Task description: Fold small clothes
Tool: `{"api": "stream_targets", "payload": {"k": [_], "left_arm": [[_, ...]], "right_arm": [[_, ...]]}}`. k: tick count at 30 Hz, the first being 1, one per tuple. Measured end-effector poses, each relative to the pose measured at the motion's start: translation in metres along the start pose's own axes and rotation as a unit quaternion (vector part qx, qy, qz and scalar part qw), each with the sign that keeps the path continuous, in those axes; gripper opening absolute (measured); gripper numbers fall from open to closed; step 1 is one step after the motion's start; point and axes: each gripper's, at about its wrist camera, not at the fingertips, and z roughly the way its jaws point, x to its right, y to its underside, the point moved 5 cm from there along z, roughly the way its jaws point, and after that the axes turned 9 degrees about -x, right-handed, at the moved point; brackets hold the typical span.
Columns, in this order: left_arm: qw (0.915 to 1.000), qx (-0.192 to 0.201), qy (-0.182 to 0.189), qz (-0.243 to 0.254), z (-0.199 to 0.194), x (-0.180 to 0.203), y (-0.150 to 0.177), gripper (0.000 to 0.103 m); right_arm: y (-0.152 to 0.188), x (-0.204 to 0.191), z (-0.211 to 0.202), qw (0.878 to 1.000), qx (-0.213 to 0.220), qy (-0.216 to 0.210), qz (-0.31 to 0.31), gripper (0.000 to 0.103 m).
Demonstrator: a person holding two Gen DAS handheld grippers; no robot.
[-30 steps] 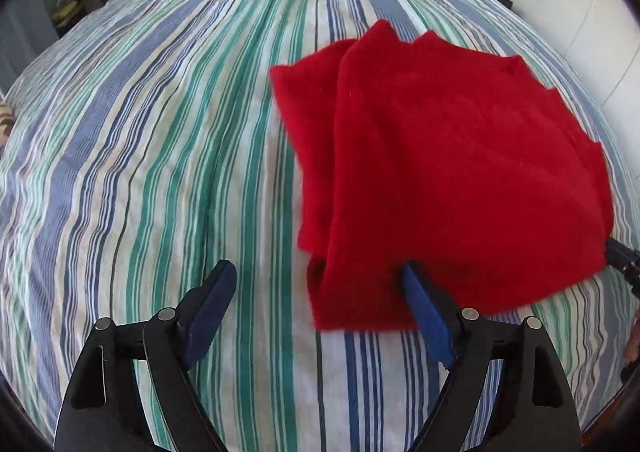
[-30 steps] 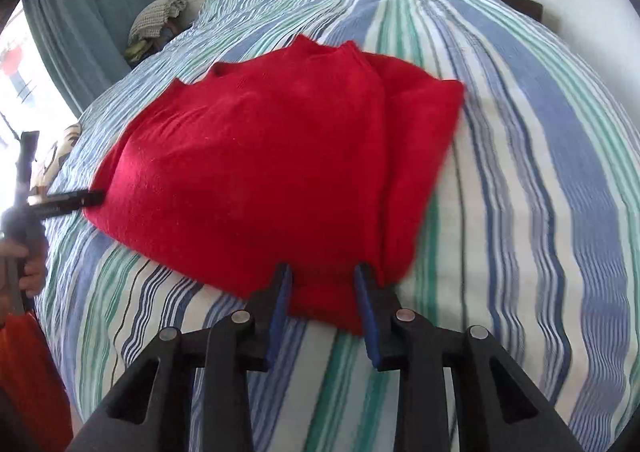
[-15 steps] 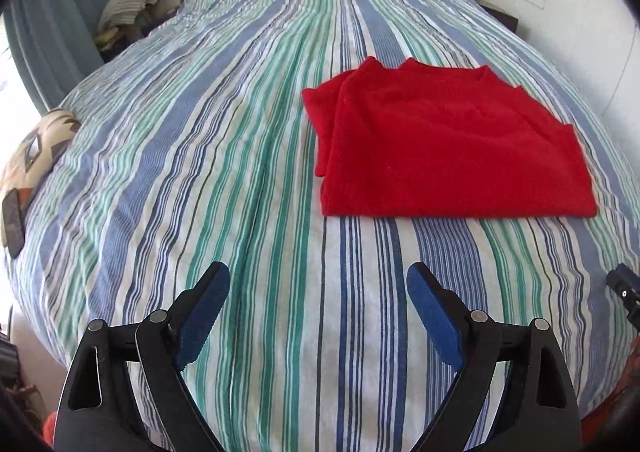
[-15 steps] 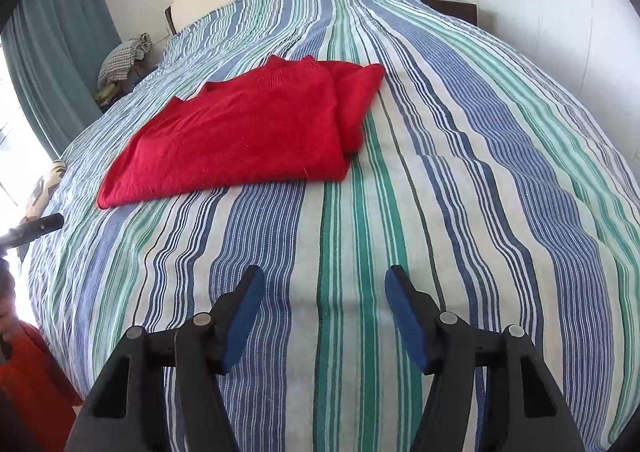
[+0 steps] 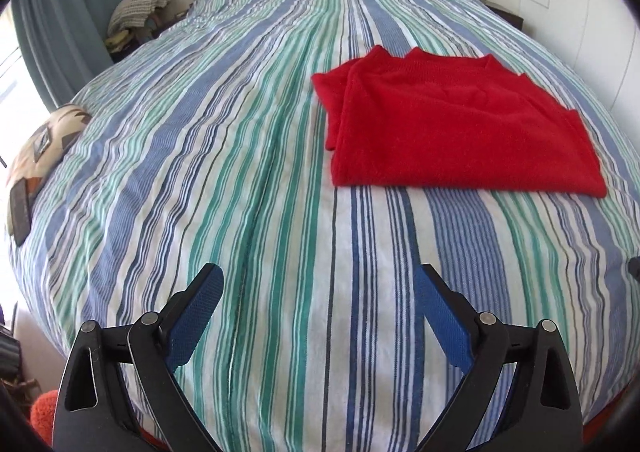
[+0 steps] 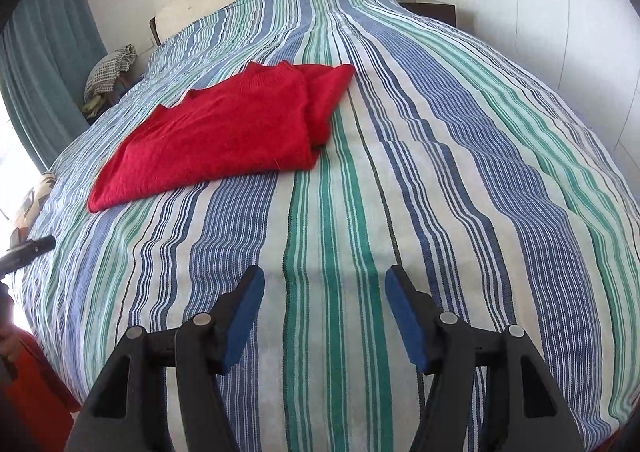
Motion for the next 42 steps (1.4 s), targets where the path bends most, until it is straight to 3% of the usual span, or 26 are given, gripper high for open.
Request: {"api": "stream_targets", "payload": {"k": [3,6,11,20,24,28,30,33,35,37,38,39,42], "left_arm": [[0.9998,-0.017,-0.008,-0.003,0.022,-0.009,0.02,0.097],[0.9991,-0.039,0.011,-0.013,0.039,-0.015,0.035,0.098],[0.9993,-0.031,0.013,-0.014,0.04,-0.014,0.035,0.102],[0.9985,-0.041,0.021,-0.03,0.026,-0.022,0.034,0.101],[0.9941,0.002,0.088,-0.063,-0.012,-0.04,0.019,0.101],[0.997,0.017,0.059,-0.047,-0.008,-0.049,0.013,0.101],[0.9978,0.005,0.044,-0.049,0.008,-0.052,0.022,0.101],[0.997,-0.041,0.037,-0.054,0.037,-0.054,0.035,0.101],[0.9974,-0.033,0.038,-0.052,0.038,-0.053,0.032,0.101],[0.998,-0.027,0.037,-0.043,0.039,-0.051,0.028,0.101],[0.998,-0.028,0.036,-0.043,0.04,-0.051,0.026,0.101],[0.9977,-0.03,0.039,-0.046,0.041,-0.052,0.026,0.101],[0.9962,-0.031,0.054,-0.061,0.04,-0.057,0.023,0.101]], "right_arm": [[0.001,-0.001,-0.002,1.0,0.001,0.002,0.0,0.063],[0.004,-0.004,0.001,1.0,-0.004,0.005,-0.006,0.065],[0.009,-0.008,0.007,1.0,-0.011,0.008,-0.003,0.069],[0.009,-0.007,0.008,1.0,-0.02,-0.013,0.01,0.073],[-0.035,0.001,-0.005,0.998,0.003,-0.053,0.033,0.073],[-0.101,0.021,0.002,0.994,0.021,-0.081,0.07,0.075],[-0.126,0.028,0.021,0.991,0.01,-0.097,0.09,0.076],[-0.144,0.024,0.057,0.983,-0.017,-0.138,0.117,0.076],[-0.146,0.012,0.082,0.979,-0.035,-0.155,0.124,0.076],[-0.144,-0.005,0.104,0.978,-0.056,-0.165,0.116,0.066],[-0.142,-0.014,0.112,0.978,-0.072,-0.166,0.108,0.034],[-0.141,-0.021,0.118,0.978,-0.088,-0.156,0.102,0.014],[-0.157,-0.039,0.094,0.989,-0.068,-0.101,0.087,0.014]]}}
